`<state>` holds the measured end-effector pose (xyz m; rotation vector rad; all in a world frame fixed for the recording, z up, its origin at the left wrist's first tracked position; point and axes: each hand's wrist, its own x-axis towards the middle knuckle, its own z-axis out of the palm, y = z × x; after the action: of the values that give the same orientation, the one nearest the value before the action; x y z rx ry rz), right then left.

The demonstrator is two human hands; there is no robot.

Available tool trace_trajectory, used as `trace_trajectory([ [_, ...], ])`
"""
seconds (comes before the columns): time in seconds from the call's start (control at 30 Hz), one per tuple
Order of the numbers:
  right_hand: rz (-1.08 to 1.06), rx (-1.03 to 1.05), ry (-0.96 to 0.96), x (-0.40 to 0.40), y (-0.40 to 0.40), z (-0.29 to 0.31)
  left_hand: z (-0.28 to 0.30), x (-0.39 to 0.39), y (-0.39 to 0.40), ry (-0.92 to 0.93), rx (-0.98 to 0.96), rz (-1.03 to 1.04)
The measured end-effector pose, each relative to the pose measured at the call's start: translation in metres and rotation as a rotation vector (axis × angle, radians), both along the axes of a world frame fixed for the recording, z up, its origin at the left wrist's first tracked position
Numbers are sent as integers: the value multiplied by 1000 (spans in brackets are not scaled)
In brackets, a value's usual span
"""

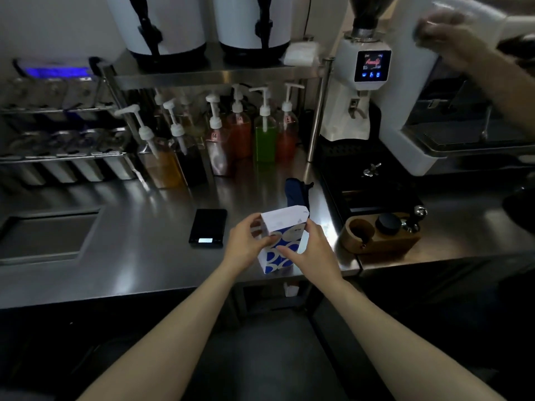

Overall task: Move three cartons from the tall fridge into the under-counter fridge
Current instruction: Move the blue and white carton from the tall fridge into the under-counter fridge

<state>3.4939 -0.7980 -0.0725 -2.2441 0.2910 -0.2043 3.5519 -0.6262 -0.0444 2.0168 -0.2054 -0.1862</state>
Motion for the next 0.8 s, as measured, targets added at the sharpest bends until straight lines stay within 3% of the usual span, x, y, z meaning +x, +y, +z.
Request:
trace_trajectory([
  [0.13,47,114,-52,-24,4,-1,-2,-32,1,-49,128,85],
  [0.4,206,100,20,-63,-2,-6,-4,-99,9,-75,380,167],
  [0.8,417,40,179,-103,8,-64,-82,-153,26,-4,419,90],
])
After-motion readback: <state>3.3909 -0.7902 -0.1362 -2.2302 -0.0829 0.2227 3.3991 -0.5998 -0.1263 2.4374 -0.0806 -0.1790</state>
